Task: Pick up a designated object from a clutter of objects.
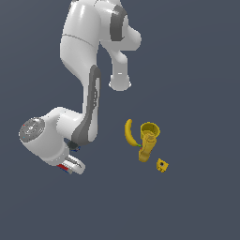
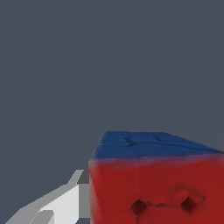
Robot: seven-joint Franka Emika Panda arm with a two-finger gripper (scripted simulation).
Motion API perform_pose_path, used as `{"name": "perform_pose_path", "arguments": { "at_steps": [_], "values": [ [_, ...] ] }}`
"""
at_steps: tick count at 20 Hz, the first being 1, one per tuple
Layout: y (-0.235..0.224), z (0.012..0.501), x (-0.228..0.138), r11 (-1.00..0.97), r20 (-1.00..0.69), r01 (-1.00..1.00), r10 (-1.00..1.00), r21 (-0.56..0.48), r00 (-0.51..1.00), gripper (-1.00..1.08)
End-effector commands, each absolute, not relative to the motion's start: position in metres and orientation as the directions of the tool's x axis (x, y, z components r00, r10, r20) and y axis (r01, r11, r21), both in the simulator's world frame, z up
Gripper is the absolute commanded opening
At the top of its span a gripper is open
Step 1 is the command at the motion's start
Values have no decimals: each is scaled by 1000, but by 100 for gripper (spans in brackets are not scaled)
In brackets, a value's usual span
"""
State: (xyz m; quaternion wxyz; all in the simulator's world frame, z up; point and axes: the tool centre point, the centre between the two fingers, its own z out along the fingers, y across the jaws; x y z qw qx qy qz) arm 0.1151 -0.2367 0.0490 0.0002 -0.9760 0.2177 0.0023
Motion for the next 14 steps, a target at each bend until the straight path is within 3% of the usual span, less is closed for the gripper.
{"name": "perform_pose_path", "arguments": {
  "at_steps": [1,14],
  "values": [
    [-233,60,111,-905,-1,-425,-425,-1,905,-100],
    [-198,148,68,-905,-1,-425,-425,-2,905,-100]
  ]
}}
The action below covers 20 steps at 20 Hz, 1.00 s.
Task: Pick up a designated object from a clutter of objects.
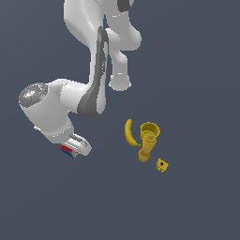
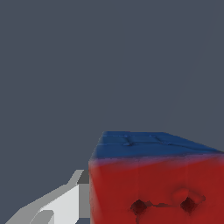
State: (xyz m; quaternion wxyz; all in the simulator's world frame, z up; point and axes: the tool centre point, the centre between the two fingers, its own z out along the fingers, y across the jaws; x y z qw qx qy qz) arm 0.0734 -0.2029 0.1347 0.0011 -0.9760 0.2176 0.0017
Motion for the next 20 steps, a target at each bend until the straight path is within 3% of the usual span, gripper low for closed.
{"name": "perform_pose_path", "arguments": {
  "at_steps": [1,20],
  "values": [
    [-195,156,64,-905,-1,-425,-425,-2,905,-100],
    [-133,319,-13,-905,0,-425,-425,1,905,-100]
  ]
}}
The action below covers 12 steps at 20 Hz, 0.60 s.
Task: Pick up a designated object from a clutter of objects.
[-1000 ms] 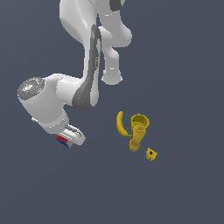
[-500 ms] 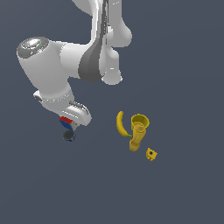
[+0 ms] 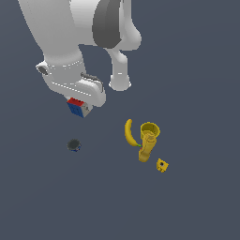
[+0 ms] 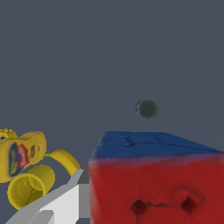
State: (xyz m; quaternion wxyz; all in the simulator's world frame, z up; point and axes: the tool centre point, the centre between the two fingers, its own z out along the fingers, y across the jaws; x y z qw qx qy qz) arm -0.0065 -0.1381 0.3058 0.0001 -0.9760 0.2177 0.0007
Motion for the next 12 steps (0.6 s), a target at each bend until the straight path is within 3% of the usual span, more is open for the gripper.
{"name": "perform_pose_path", "arguments": {
  "at_steps": [1,12],
  "values": [
    [-131,327,-16,-905,0,-425,-425,1,905,-100],
    [-109,385,-39,-905,0,-425,-425,2,905,-100]
  ]
}}
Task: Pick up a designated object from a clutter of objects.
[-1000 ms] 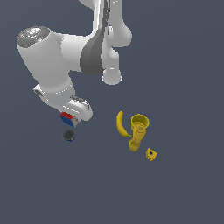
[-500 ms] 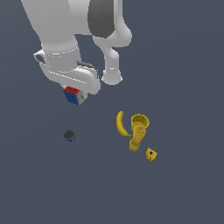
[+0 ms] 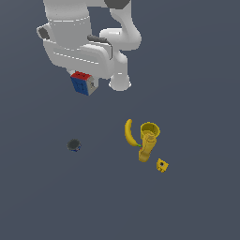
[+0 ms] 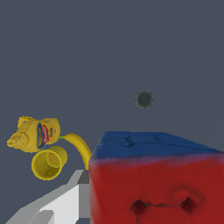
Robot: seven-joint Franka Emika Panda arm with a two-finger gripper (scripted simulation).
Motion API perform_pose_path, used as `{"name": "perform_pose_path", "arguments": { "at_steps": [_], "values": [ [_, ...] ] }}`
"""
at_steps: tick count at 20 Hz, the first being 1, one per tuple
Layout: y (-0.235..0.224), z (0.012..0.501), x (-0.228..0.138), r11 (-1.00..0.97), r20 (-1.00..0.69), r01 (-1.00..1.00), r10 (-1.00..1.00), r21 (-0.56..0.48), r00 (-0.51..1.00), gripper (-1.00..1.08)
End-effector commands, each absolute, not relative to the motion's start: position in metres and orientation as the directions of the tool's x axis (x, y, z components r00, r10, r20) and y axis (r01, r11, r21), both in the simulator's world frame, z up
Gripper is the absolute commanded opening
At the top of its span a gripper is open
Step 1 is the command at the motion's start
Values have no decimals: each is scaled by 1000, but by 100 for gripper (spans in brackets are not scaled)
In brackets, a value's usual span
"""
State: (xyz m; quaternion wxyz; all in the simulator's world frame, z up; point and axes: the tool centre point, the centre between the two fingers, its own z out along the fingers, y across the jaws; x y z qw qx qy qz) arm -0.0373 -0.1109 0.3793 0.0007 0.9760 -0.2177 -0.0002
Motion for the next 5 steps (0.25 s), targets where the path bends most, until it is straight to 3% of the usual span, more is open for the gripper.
{"name": "perform_pose_path", "arguments": {
  "at_steps": [1,5],
  "values": [
    [-108,387,-40,-905,0,-425,-425,1,905,-100],
    [-107,390,-40,-905,0,-425,-425,0,905,-100]
  ]
}}
